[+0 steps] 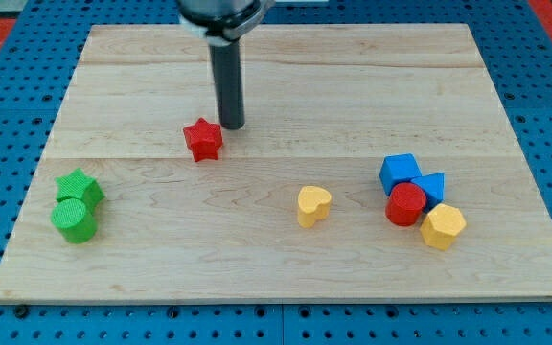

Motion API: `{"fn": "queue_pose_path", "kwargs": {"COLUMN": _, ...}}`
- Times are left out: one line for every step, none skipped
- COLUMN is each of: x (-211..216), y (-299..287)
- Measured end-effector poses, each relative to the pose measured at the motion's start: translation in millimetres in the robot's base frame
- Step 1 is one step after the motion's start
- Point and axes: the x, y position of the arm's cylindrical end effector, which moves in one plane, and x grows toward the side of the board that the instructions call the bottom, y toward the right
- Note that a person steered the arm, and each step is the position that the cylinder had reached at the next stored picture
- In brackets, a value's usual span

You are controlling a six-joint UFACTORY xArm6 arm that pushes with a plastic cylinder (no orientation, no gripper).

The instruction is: Move the red star into the green star

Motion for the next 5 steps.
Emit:
{"fn": "queue_pose_path", "kwargs": {"x": 48, "y": -36}}
{"fn": "queue_pose_path", "kwargs": {"x": 73, "y": -72}}
{"fn": "queue_pose_path", "kwargs": {"x": 50, "y": -81}}
{"fn": "queue_pose_path", "kwargs": {"x": 58, "y": -92}}
{"fn": "queue_pose_path", "kwargs": {"x": 71, "y": -77}}
